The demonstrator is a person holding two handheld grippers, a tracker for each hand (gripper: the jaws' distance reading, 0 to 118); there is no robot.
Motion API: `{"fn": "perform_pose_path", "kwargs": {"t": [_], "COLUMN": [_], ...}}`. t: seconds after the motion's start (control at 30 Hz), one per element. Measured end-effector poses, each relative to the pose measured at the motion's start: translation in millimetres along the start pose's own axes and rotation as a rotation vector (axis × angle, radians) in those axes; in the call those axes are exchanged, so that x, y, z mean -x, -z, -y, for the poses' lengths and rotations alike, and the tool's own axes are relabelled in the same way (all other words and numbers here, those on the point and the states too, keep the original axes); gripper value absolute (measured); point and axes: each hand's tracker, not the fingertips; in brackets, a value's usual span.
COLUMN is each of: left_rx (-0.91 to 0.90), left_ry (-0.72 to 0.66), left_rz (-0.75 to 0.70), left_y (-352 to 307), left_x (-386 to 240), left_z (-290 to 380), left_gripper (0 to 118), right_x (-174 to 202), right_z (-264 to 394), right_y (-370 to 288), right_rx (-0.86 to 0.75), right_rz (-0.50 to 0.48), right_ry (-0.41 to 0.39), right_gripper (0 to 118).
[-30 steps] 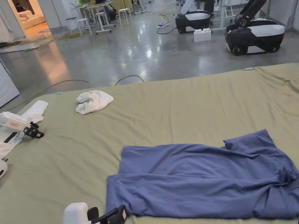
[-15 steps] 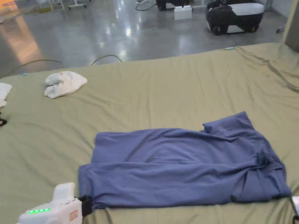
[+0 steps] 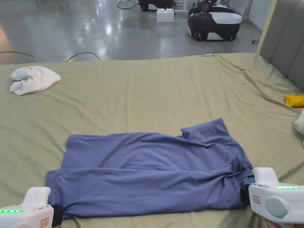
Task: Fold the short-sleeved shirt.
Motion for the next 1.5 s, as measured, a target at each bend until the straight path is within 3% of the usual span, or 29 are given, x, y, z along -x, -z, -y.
{"fn": "perform_pose_path", "kwargs": {"t": [0.03, 0.07, 0.1, 0.13, 0.2, 0.4, 0.6, 0.77, 0.8, 0.83, 0.87, 0.9, 0.93, 1.13, 1.23, 1.27, 1.3, 1.33, 1.4, 1.5], "left_rx": [0.003, -0.008, -0.032, -0.066, -0.151, -0.139, -0.107, -0.117, -0.127, -0.177, -0.237, -0.281, -0.319, -0.600, -0.615, -0.616, -0.622, -0.611, -0.594, -0.526], "left_ry": [0.011, 0.013, -0.011, -0.042, -0.053, -0.068, -0.110, -0.218, -0.222, -0.228, -0.232, -0.238, -0.247, -0.182, -0.108, -0.100, -0.092, -0.073, -0.078, -0.075], "left_rz": [0.025, 0.037, 0.073, 0.066, 0.047, 0.031, 0.071, 0.070, 0.054, 0.050, 0.060, 0.069, 0.084, 0.117, 0.140, 0.134, 0.143, 0.198, 0.185, 0.179], "left_y": [-5, -12, -25, -39, -66, -134, -151, -144, -147, -156, -169, -181, -194, -265, -272, -270, -268, -266, -258, -232], "left_x": [5, 11, 19, 25, 34, 57, 60, 66, 64, 65, 64, 62, 58, 11, -9, -14, -17, -17, -20, -18], "left_z": [-3, -4, -5, -3, 6, 72, 154, 161, 159, 158, 156, 153, 150, 147, 138, 135, 133, 129, 118, 93], "left_gripper": [26, 25, 21, 11, 6, 6, 6, 6, 11, 27, 52, 80, 83, 82, 72, 59, 30, 13, 0, 0], "right_x": [0, 2, 4, 1, 3, 8, 11, 12, 9, 6, 1, -1, -2, 9, 19, 21, 21, 24, 28, 32], "right_z": [-4, -6, -8, -7, -6, 37, 102, 114, 113, 114, 114, 114, 113, 119, 117, 117, 116, 112, 111, 104], "right_y": [-3, -7, -13, -19, -33, -78, -109, -110, -110, -115, -126, -135, -147, -210, -215, -214, -213, -209, -206, -199], "right_rx": [0.007, 0.008, 0.000, -0.018, -0.045, -0.057, -0.003, -0.005, 0.001, -0.005, -0.052, -0.079, -0.128, -0.389, -0.410, -0.421, -0.417, -0.402, -0.400, -0.392], "right_rz": [-0.056, -0.031, -0.003, -0.006, 0.000, -0.029, -0.070, -0.080, -0.071, -0.070, -0.105, -0.144, -0.171, -0.315, -0.301, -0.296, -0.307, -0.320, -0.314, -0.328], "right_ry": [-0.007, 0.008, -0.007, -0.008, -0.015, -0.054, -0.072, -0.084, -0.085, -0.076, -0.048, -0.027, -0.006, 0.072, 0.064, 0.065, 0.062, 0.059, 0.055, 0.053], "right_gripper": [34, 29, 13, 8, 8, 8, 8, 8, 8, 11, 25, 56, 69, 67, 57, 43, 13, 3, 0, 0]}}
